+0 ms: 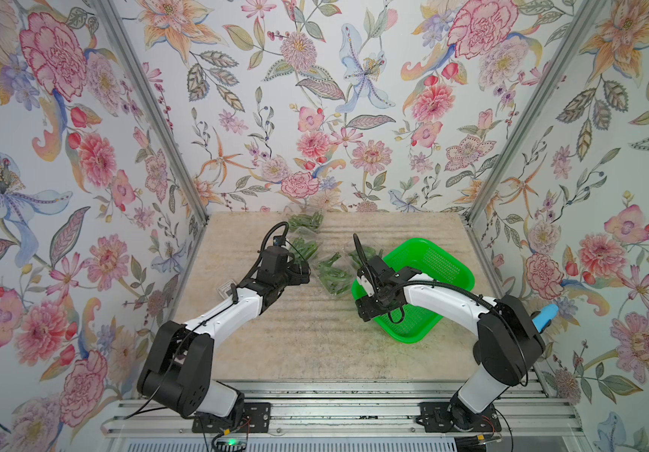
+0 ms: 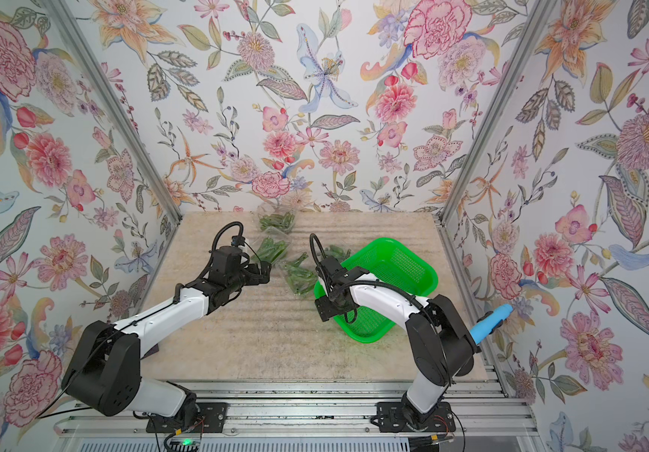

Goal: Take small green peppers out of containers
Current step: Move the basket to the center of the board.

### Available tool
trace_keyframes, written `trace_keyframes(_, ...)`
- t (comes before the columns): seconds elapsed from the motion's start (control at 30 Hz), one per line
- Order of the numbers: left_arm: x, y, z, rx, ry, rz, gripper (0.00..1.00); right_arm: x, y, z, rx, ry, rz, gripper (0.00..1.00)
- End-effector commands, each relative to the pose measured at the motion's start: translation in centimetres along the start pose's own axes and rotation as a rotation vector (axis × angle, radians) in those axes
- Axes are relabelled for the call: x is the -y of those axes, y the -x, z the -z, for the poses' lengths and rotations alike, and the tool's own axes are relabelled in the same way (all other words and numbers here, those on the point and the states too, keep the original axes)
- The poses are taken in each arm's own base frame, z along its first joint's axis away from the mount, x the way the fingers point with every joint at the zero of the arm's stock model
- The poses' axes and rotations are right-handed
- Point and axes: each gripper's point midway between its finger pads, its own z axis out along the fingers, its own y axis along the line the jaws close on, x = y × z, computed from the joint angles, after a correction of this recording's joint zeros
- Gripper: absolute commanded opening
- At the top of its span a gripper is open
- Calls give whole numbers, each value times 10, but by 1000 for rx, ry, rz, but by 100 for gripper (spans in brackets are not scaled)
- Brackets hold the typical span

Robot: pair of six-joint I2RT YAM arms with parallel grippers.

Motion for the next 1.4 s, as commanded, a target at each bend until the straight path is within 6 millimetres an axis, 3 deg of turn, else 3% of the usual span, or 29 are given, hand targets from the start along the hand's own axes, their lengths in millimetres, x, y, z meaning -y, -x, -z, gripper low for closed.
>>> trace_keyframes(0.0, -11, 3, 6, -1, 16, 33, 100, 21, -10, -8, -25, -96, -33, 72)
trace_keyframes(0.1, -16, 0, 5, -8, 24, 40, 100, 35, -18, -8, -39, -132, -47, 65)
trace_keyframes(0.27, -22, -9, 2, -28, 34, 45, 100, 74, -35, -6, -84, -171, -85, 55)
trace_keyframes(0.47, -23, -18, -3, -43, 31, 52, 100, 104, -39, -3, -116, -162, -56, 53)
trace_keyframes(0.8, -31, -31, -2, -59, 52, 55, 100, 107, -63, -9, -274, -215, 162, 54)
trace_keyframes(1.03, -31, -33, -3, -62, 50, 71, 100, 114, -64, -10, -328, -211, 231, 56)
trace_keyframes(1.07, -32, -34, -2, -62, 51, 70, 100, 114, -63, -8, -324, -209, 232, 57)
trace_keyframes(1.23, -33, -37, -3, -66, 55, 76, 100, 106, -39, 12, -224, -204, 217, 80)
trace_keyframes(1.37, -33, -44, -7, -89, 51, 78, 100, 102, -14, 41, -103, -206, 209, 86)
